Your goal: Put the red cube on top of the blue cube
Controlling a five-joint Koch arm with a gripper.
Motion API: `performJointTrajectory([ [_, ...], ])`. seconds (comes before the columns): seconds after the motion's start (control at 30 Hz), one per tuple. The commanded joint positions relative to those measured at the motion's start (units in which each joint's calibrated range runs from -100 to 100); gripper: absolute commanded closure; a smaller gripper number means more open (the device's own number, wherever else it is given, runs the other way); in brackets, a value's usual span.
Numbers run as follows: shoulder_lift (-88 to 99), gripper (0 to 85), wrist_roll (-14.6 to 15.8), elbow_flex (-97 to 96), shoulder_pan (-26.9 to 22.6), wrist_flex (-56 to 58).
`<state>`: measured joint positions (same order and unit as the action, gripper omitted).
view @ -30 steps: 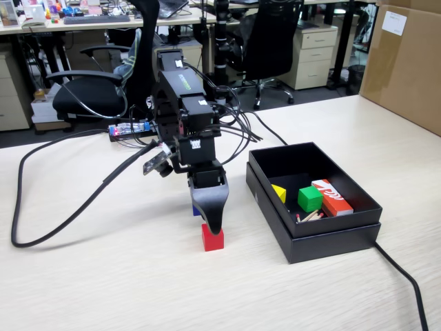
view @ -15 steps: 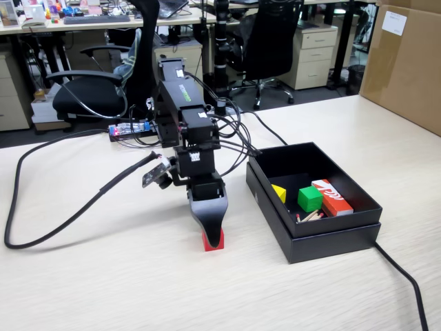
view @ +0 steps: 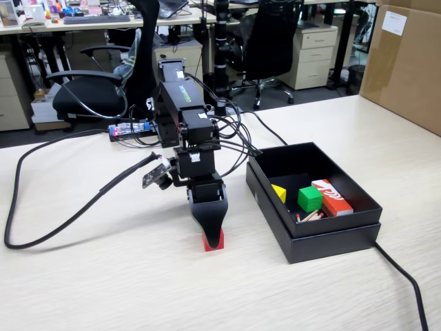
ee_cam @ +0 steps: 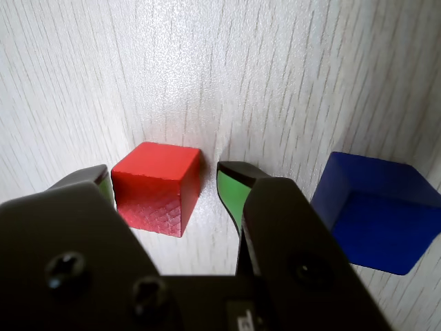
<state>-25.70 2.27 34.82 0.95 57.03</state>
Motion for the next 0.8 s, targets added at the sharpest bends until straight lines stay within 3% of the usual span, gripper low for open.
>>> performJointTrajectory([
  [0.0,0.17,57.6,-0.83,4.34,-0.1,-0.22],
  [0.07,0.17,59.2,-0.98,4.43,-0.2,-0.22],
  [0.2,0.05,76.3,-1.07,4.61,-0.29,-0.22],
  [0.33,-0.06,84.6,-1.07,4.79,-0.29,-0.22],
  [0.5,3.72,84.6,-1.03,4.07,-0.34,-0.22],
  [0.77,25.41,84.6,-0.98,2.44,-0.83,-0.22],
])
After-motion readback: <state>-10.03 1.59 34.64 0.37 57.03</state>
